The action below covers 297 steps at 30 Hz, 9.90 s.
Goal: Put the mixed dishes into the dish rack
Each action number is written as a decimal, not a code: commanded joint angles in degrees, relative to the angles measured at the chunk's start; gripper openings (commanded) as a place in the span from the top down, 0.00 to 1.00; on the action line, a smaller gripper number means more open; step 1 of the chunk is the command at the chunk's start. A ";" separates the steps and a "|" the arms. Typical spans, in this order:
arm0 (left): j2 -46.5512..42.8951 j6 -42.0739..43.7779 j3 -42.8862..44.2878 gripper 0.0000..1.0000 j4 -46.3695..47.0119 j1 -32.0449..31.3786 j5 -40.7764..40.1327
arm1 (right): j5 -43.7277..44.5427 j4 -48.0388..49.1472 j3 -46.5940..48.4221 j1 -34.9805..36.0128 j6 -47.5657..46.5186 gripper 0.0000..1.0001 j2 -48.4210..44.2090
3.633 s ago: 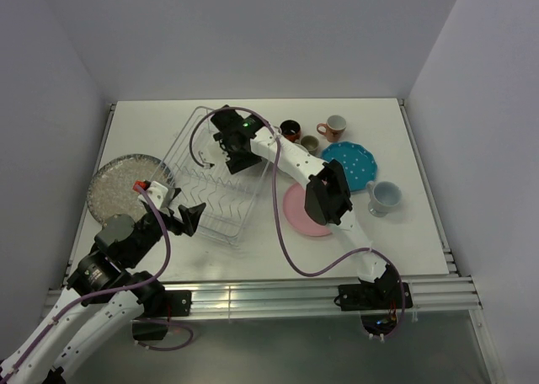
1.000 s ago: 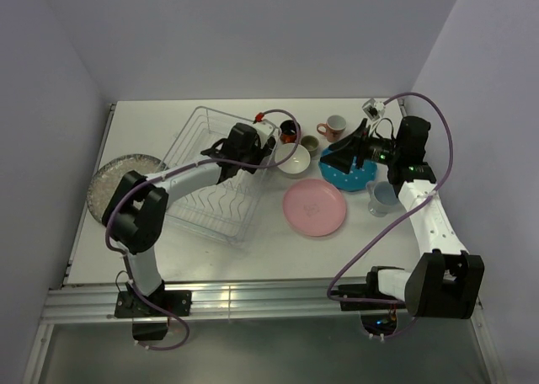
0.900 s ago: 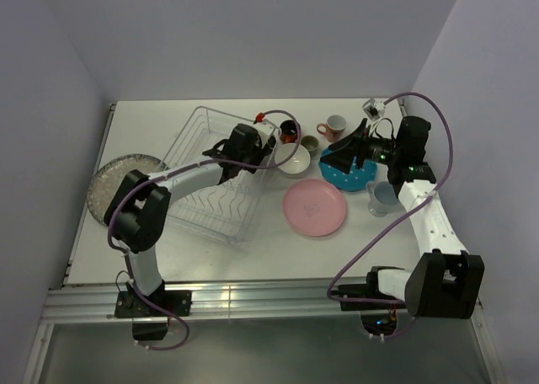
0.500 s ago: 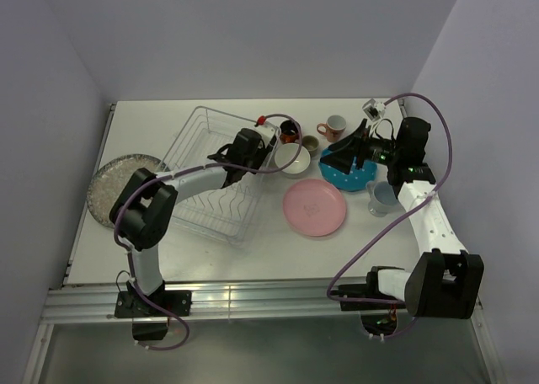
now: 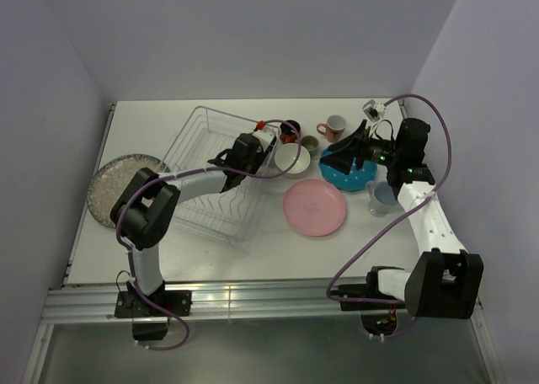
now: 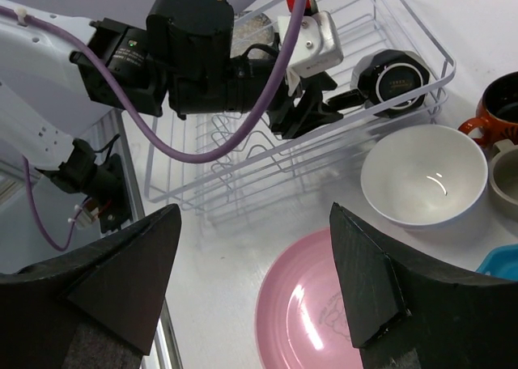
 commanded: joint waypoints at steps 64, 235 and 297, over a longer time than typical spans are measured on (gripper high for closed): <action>-2.19 -16.93 0.86 0.94 10.93 22.29 10.14 | -2.89 2.20 -0.18 -0.81 -0.11 0.18 -0.55; -44.10 -71.34 -44.50 1.00 -17.01 71.94 26.93 | -5.79 -15.20 4.04 0.24 -14.79 0.18 -1.34; -48.59 -77.58 -25.25 1.00 -15.61 76.16 38.71 | 28.22 -32.08 58.60 55.25 -39.67 0.19 41.98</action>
